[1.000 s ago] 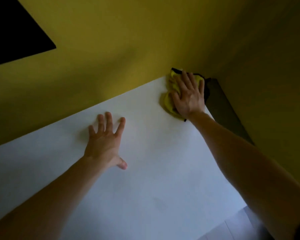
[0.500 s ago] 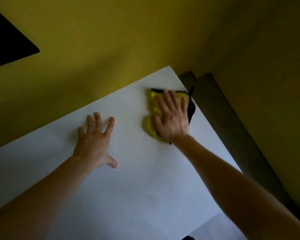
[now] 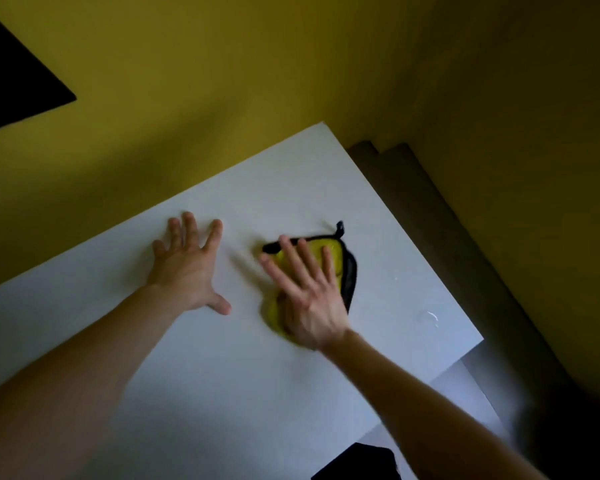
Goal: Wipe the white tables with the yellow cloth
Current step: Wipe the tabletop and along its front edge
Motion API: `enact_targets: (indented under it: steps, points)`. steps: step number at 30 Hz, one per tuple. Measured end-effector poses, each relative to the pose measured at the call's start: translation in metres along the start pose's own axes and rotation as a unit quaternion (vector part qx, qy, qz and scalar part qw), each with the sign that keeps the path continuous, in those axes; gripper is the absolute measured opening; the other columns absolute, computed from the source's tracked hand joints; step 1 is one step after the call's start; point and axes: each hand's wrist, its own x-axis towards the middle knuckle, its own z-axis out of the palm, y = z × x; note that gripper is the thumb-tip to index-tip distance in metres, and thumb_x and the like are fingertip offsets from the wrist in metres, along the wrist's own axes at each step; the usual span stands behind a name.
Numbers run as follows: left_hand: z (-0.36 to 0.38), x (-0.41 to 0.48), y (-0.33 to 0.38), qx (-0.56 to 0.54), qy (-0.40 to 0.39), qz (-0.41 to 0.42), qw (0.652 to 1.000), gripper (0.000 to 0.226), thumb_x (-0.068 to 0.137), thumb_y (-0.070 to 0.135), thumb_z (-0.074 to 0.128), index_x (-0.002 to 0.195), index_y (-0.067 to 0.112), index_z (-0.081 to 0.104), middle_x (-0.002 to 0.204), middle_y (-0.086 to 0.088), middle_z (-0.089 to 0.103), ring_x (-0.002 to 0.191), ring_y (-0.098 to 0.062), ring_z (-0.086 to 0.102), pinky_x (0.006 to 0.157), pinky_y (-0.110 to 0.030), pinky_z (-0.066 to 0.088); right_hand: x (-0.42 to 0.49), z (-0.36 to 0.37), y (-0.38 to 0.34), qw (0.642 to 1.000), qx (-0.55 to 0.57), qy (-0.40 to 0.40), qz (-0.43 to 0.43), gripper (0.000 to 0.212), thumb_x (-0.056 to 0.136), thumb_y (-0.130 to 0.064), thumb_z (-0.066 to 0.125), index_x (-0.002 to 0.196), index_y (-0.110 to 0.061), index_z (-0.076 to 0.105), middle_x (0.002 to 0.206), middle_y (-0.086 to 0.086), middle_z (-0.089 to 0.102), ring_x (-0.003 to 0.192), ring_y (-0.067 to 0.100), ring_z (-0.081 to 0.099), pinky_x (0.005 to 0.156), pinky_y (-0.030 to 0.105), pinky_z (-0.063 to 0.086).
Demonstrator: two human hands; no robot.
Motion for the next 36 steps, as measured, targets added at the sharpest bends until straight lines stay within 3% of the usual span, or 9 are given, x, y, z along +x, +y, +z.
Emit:
enact_targets:
  steps: [3, 7, 12, 15, 18, 23, 28, 31, 36]
  points:
    - [0.001, 0.001, 0.001, 0.003, 0.001, 0.001, 1.000, 0.175, 0.049, 0.086, 0.090, 0.165, 0.025, -0.026, 0.172, -0.031, -0.025, 0.163, -0.054, -0.013, 0.127, -0.071, 0.022, 0.057, -0.022, 0.081, 0.987, -0.030, 0.029, 0.158, 0.067, 0.096, -0.033, 0.042, 0.162, -0.031, 0.048, 0.181, 0.006, 0.016, 0.167, 0.036, 0.013, 0.128, 0.072, 0.013]
    - [0.003, 0.003, 0.001, 0.007, 0.004, 0.001, 1.000, 0.175, 0.049, 0.085, 0.091, 0.166, 0.024, -0.024, 0.172, -0.032, -0.023, 0.162, -0.055, -0.012, 0.126, -0.073, 0.023, 0.063, -0.025, 0.093, 0.964, -0.021, 0.085, 0.251, 0.071, 0.094, -0.040, 0.045, 0.163, -0.024, 0.046, 0.178, 0.011, 0.025, 0.166, 0.034, 0.017, 0.130, 0.066, 0.013]
    - [0.006, -0.005, 0.004, -0.017, 0.032, -0.013, 0.999, 0.170, 0.047, 0.081, 0.094, 0.169, 0.031, -0.013, 0.177, -0.020, -0.016, 0.165, -0.048, -0.004, 0.120, -0.071, 0.035, -0.045, 0.008, -0.057, 0.999, 0.008, -0.035, 0.015, 0.080, 0.101, -0.061, 0.049, 0.170, -0.025, 0.033, 0.181, 0.009, 0.013, 0.169, 0.033, -0.002, 0.131, 0.067, 0.005]
    - [0.011, -0.022, 0.018, -0.037, 0.054, -0.012, 0.998, 0.144, 0.068, 0.060, 0.097, 0.171, 0.040, -0.001, 0.179, -0.010, -0.012, 0.165, -0.042, -0.001, 0.117, -0.068, 0.042, -0.057, 0.006, -0.028, 0.999, 0.019, -0.024, -0.032, 0.076, 0.103, -0.059, 0.054, 0.169, -0.025, 0.036, 0.180, 0.006, 0.021, 0.169, 0.029, 0.007, 0.131, 0.064, 0.010]
    - [0.019, -0.045, 0.036, -0.051, 0.073, 0.012, 0.996, 0.121, 0.083, 0.040, 0.092, 0.172, 0.042, 0.009, 0.180, -0.008, -0.010, 0.167, -0.035, 0.000, 0.121, -0.062, 0.041, -0.033, -0.018, 0.058, 0.992, 0.001, 0.041, 0.123, 0.074, 0.104, -0.061, 0.055, 0.167, -0.026, 0.040, 0.178, 0.005, 0.028, 0.168, 0.028, 0.013, 0.130, 0.064, 0.015]
    - [0.034, -0.082, 0.063, -0.007, 0.052, 0.061, 0.997, 0.150, 0.060, 0.071, 0.095, 0.171, 0.042, -0.002, 0.180, -0.005, -0.014, 0.168, -0.028, -0.003, 0.127, -0.055, 0.032, -0.021, -0.035, 0.099, 0.957, -0.014, 0.102, 0.271, 0.084, 0.105, -0.064, 0.049, 0.173, -0.022, 0.023, 0.179, 0.006, 0.025, 0.168, 0.027, 0.011, 0.133, 0.060, 0.009]
    - [0.055, -0.100, 0.081, 0.012, 0.054, 0.055, 0.997, 0.170, 0.045, 0.075, 0.097, 0.169, 0.035, -0.013, 0.178, -0.007, -0.022, 0.168, -0.031, -0.006, 0.122, -0.061, 0.036, -0.104, 0.001, -0.016, 0.997, 0.042, 0.030, 0.053, 0.078, 0.107, -0.054, 0.054, 0.171, -0.018, 0.030, 0.178, 0.007, 0.026, 0.169, 0.029, 0.008, 0.132, 0.063, 0.014]
    - [0.058, -0.096, 0.081, 0.001, 0.049, 0.052, 0.997, 0.173, 0.044, 0.073, 0.099, 0.170, 0.035, -0.014, 0.179, -0.006, -0.023, 0.168, -0.030, -0.007, 0.124, -0.061, 0.036, -0.109, -0.009, 0.026, 0.999, 0.041, 0.011, -0.024, 0.077, 0.107, -0.054, 0.055, 0.171, -0.020, 0.031, 0.177, 0.005, 0.029, 0.168, 0.027, 0.013, 0.133, 0.060, 0.015]
    - [0.058, -0.094, 0.085, 0.018, 0.040, 0.049, 0.998, 0.174, 0.049, 0.074, 0.098, 0.168, 0.032, -0.022, 0.178, -0.008, -0.027, 0.168, -0.032, -0.011, 0.125, -0.062, 0.035, -0.090, -0.047, 0.130, 0.968, 0.016, 0.077, 0.239, 0.092, 0.102, -0.060, 0.057, 0.173, -0.017, 0.018, 0.179, 0.003, 0.025, 0.168, 0.022, 0.012, 0.134, 0.056, 0.012]
